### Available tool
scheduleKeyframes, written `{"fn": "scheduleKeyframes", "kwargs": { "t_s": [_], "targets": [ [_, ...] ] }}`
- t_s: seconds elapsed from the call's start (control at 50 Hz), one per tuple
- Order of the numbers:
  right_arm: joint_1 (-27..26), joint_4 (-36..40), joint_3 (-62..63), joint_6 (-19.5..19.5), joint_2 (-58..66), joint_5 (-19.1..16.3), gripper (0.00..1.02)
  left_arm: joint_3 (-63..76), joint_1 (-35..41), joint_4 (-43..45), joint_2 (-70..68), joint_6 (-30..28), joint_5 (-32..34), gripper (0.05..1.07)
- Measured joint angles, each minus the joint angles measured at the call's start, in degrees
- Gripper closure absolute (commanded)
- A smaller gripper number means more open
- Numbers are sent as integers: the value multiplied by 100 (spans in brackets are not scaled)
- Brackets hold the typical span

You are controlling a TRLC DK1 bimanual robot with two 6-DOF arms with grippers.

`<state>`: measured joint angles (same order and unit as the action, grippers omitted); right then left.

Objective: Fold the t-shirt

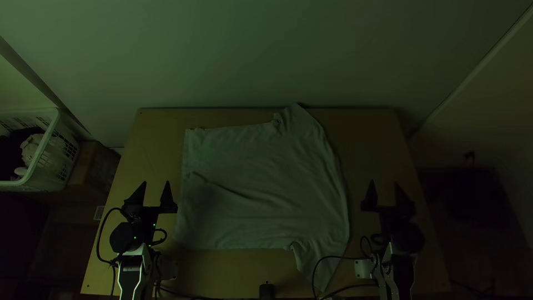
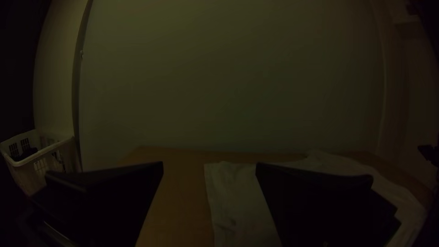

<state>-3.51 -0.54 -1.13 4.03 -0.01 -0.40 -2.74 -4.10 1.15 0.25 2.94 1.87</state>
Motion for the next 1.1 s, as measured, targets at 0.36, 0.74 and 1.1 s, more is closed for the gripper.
{"fn": "scheduleKeyframes", "kwargs": {
  "t_s": [0.36,0.74,1.1],
  "targets": [
    [199,-2,0,151,0,20,4,0,153,0,0,778,-2,10],
    [179,-463,-203,70,0,107,4,-85,-227,282,0,448,0,10],
    [188,-1705,-1176,-529,358,107,4,-1220,-273,890,264,153,0,10]
  ]
}}
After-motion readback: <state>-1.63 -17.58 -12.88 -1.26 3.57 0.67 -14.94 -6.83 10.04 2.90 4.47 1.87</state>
